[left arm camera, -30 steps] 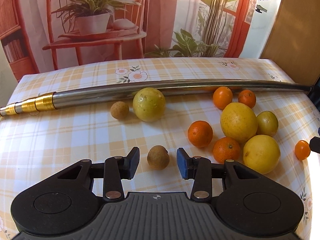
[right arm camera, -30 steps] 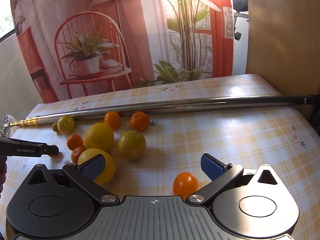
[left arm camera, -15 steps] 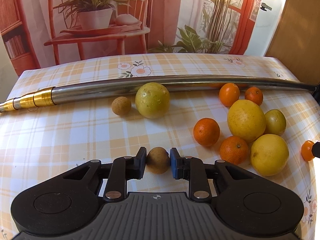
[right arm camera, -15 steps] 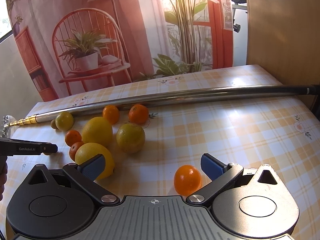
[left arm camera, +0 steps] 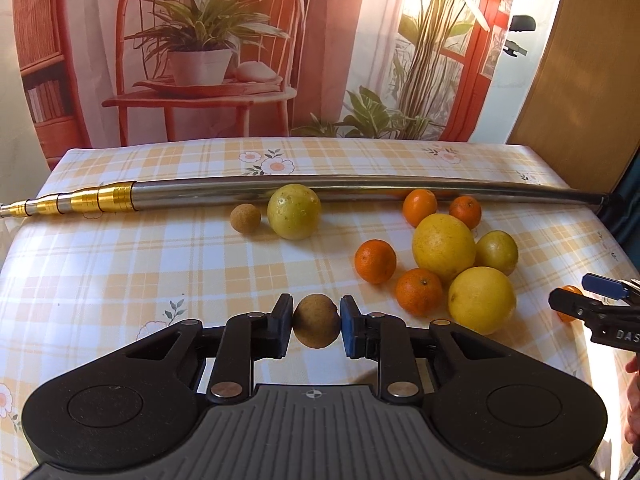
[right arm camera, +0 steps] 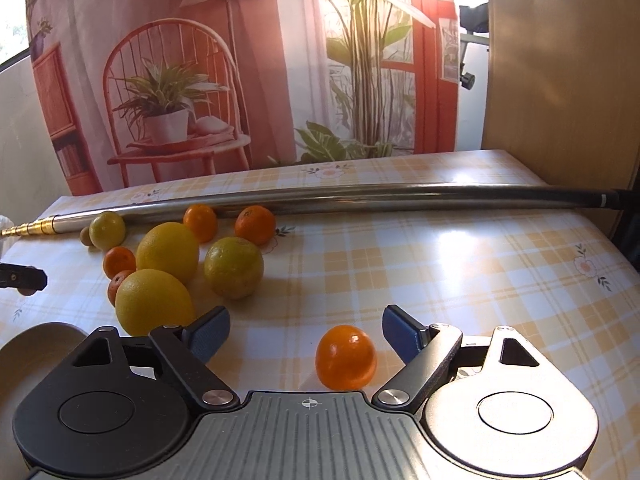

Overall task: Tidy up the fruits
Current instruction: 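Close the right gripper on the orange mandarin while the left holds the brown fruit, then carry the mandarin and brown fruit over the white plate with both grippers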

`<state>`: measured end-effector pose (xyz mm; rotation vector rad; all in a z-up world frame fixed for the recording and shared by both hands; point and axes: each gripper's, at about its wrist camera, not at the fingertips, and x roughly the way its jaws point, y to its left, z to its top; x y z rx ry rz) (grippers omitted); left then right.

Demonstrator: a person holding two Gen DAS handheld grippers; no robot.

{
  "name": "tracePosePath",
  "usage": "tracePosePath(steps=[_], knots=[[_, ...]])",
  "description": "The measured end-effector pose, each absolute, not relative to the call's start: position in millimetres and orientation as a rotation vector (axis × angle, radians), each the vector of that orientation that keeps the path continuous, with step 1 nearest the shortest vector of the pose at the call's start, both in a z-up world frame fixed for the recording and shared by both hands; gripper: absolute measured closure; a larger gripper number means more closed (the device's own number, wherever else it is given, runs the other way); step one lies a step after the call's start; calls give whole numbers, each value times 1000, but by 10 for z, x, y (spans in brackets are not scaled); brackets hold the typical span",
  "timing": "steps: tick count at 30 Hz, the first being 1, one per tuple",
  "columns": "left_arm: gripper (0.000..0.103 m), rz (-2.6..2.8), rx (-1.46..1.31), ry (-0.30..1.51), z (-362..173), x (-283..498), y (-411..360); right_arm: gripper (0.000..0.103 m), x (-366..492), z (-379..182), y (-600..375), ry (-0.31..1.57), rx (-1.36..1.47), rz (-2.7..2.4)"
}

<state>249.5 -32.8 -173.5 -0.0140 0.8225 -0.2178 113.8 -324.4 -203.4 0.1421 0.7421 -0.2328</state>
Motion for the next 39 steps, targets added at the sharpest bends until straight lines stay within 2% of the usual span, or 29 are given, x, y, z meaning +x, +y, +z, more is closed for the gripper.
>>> tracePosePath(steps=[4, 8, 15, 22, 24, 39], knots=[[76, -225, 1, 808, -1714, 2328, -361, 32, 1073, -2131, -3354, 714, 153, -264], [76, -222, -27, 822, -1719, 2269, -337, 46, 1034, -2235, -3421, 732, 189, -274], [76, -219, -44, 832, -1731, 2211, -362, 61, 1036, -2288, -3349, 732, 161, -286], [76, -233, -48, 844, -1756, 2114, -438, 66, 1013, -2312, -3319, 716, 143, -310], [76, -239, -43, 850, -1770, 2085, -460, 71, 1003, -2319, -3307, 712, 133, -311], [76, -244, -43, 844, -1729, 1977, -461, 72, 960, -2196, -3314, 724, 154, -282]])
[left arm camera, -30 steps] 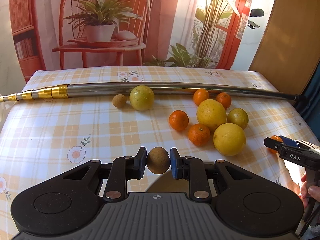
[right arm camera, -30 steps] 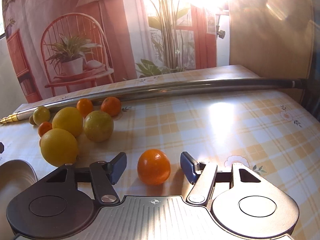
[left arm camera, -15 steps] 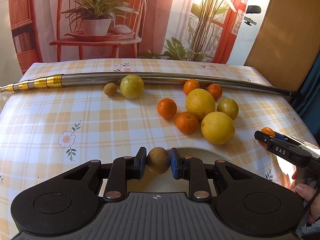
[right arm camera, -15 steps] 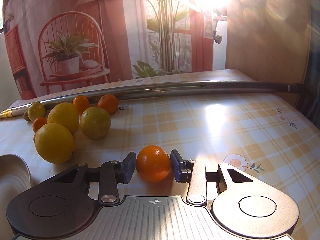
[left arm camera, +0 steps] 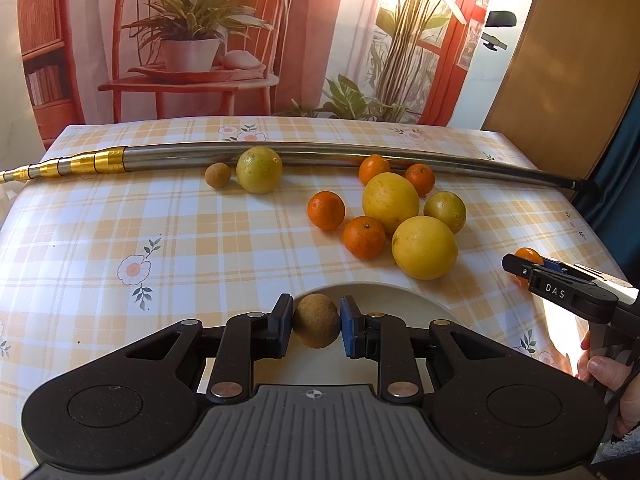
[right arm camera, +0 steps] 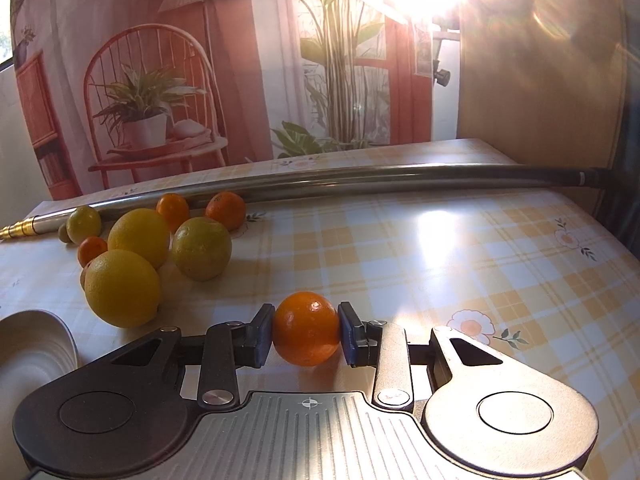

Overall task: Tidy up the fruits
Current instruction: 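Carry the mandarin and brown fruit over the white plate with both grippers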

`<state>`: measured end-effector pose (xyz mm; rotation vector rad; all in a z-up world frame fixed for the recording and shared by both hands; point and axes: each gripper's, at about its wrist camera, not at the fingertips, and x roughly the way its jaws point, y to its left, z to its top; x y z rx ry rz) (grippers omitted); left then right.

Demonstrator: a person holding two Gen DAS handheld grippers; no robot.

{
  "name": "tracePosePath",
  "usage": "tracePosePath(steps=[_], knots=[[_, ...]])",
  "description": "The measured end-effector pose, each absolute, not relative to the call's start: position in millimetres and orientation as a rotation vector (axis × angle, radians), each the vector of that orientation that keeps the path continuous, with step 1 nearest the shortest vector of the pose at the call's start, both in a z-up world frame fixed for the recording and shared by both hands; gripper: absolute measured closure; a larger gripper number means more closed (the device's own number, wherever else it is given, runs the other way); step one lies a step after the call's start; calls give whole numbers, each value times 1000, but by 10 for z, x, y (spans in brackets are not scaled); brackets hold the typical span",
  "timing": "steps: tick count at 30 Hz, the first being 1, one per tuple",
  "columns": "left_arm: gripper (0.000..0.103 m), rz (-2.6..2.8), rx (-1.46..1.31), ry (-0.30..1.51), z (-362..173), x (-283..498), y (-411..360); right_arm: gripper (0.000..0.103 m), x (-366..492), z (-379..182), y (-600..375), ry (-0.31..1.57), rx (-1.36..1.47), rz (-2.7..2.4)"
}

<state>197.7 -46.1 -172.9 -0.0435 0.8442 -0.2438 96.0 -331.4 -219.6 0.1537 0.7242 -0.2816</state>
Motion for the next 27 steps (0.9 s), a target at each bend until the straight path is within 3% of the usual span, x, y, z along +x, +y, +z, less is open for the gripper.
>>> tracePosePath(steps=[27], knots=[[76, -214, -56, 876, -1934, 1377, -231, 72, 630, -1824, -2055, 742, -29, 166]])
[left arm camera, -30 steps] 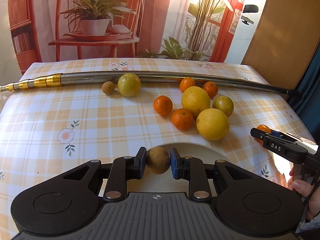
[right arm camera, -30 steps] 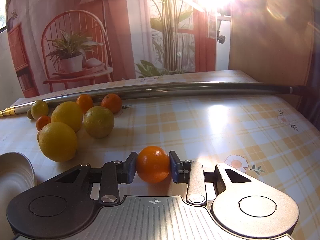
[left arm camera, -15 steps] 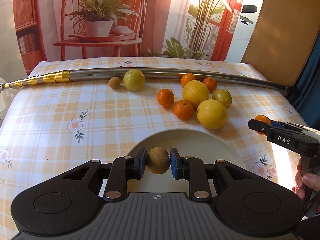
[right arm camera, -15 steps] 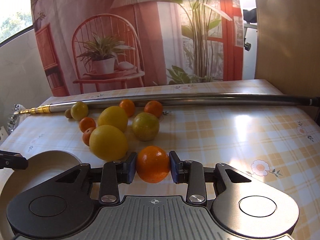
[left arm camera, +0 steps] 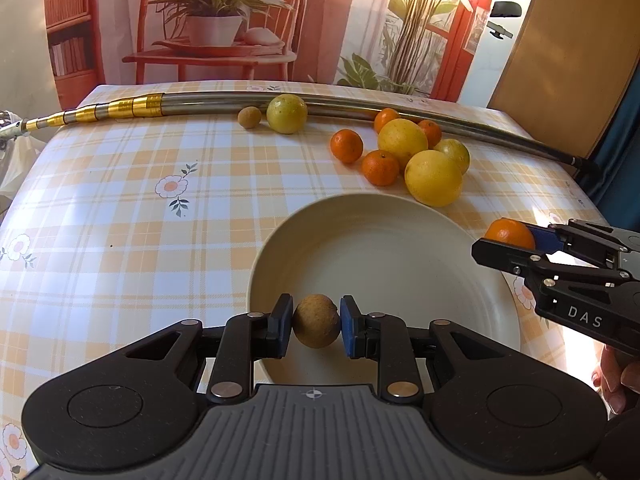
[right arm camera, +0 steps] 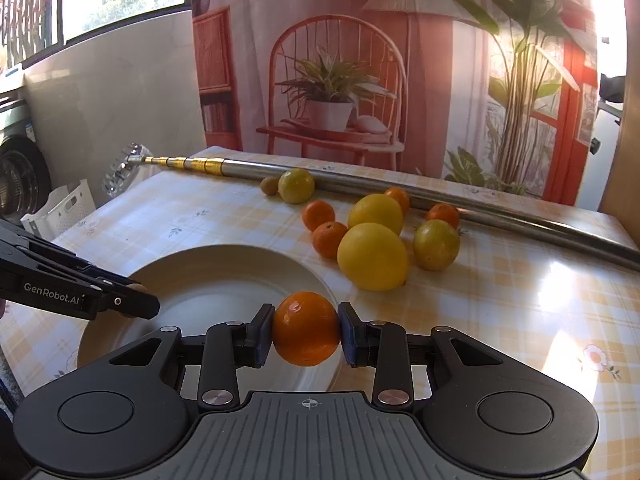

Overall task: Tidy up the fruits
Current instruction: 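Carry the mandarin and brown fruit over the white plate with both grippers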

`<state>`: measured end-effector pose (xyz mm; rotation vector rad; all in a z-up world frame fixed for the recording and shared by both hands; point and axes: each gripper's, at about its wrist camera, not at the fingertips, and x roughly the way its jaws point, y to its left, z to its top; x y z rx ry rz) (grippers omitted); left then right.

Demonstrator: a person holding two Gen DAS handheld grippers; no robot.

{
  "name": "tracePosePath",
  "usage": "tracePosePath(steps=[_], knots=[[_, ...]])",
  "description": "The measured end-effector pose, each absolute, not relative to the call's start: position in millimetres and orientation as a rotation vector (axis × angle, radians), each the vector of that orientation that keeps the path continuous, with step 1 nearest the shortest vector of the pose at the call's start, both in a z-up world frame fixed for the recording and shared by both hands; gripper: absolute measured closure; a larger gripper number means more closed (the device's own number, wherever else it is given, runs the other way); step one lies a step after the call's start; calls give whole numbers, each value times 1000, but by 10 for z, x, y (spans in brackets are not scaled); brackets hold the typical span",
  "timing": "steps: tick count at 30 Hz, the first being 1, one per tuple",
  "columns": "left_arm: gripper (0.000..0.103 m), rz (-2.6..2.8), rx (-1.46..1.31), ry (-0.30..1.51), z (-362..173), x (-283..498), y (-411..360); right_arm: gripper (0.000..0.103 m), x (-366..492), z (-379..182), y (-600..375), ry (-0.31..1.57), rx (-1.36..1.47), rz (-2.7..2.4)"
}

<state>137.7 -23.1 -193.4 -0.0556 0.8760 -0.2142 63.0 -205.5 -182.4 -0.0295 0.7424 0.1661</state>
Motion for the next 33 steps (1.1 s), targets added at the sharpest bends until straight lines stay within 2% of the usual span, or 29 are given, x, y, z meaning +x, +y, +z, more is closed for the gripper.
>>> tracePosePath(steps=[13, 33], knots=[[76, -189, -55, 863, -2007, 1253, -206, 72, 515, -2004, -1987, 838, 0, 201], [76, -177, -50, 862, -2014, 1242, -219, 71, 490, -2003, -1951, 827, -31, 208]])
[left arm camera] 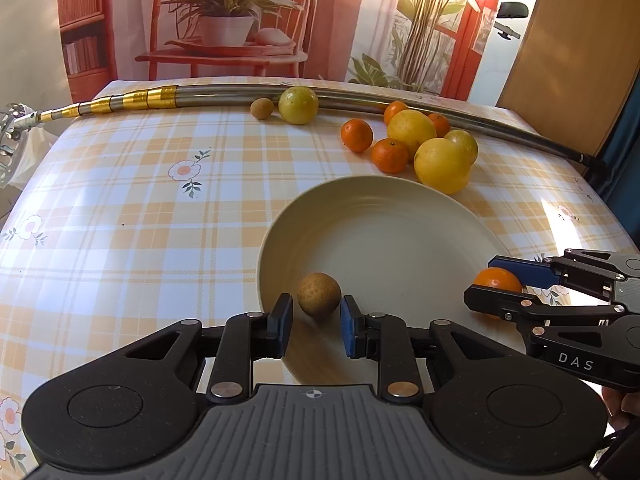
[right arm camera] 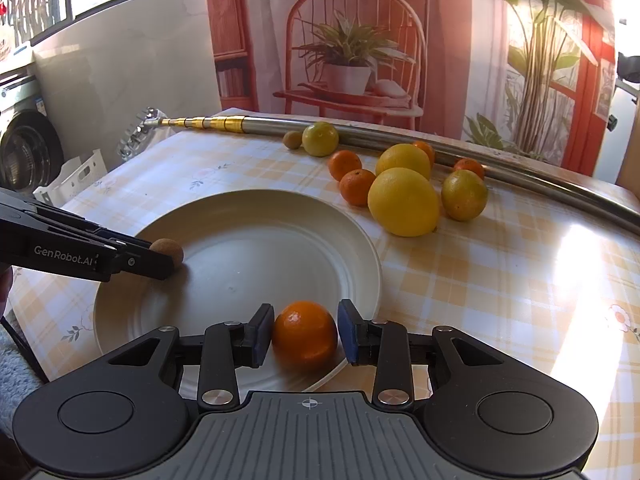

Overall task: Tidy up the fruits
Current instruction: 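Open the right gripper to drop the mandarin while the left releases the brown fruit onto the plate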

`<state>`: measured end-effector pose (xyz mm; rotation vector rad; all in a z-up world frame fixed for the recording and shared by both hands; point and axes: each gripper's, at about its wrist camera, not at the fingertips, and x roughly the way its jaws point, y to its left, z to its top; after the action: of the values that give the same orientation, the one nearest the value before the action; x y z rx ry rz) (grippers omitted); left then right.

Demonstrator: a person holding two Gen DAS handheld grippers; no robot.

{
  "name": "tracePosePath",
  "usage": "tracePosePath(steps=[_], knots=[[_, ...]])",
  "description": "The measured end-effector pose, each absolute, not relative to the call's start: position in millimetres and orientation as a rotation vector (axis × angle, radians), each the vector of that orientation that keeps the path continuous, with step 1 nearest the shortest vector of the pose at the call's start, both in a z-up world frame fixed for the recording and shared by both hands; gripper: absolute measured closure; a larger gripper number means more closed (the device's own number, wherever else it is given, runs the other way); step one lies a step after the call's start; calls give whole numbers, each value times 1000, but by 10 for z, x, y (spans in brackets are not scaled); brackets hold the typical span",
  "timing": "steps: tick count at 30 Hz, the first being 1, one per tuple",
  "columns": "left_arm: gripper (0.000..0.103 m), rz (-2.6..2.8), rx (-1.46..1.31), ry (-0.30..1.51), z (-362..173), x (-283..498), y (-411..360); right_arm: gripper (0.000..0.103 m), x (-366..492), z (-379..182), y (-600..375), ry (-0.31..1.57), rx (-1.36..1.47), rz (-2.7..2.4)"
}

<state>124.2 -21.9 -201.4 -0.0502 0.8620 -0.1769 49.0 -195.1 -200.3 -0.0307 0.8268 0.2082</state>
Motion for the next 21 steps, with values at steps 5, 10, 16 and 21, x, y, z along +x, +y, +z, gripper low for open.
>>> tracePosePath(steps=[5, 10, 16, 21], knots=[[76, -177, -50, 863, -2016, 1244, -215, 66, 473, -1981, -1942, 811, -43, 201], [76, -177, -50, 862, -2018, 1245, -214, 49, 431, -1915, -1904, 761, -90, 188], [75, -178, -50, 863, -2017, 1246, -216, 36, 423, -1890, -1968, 741, -78, 131], [75, -178, -48, 863, -2023, 1242, -220, 30, 418, -1895, -1985, 741, -76, 126]])
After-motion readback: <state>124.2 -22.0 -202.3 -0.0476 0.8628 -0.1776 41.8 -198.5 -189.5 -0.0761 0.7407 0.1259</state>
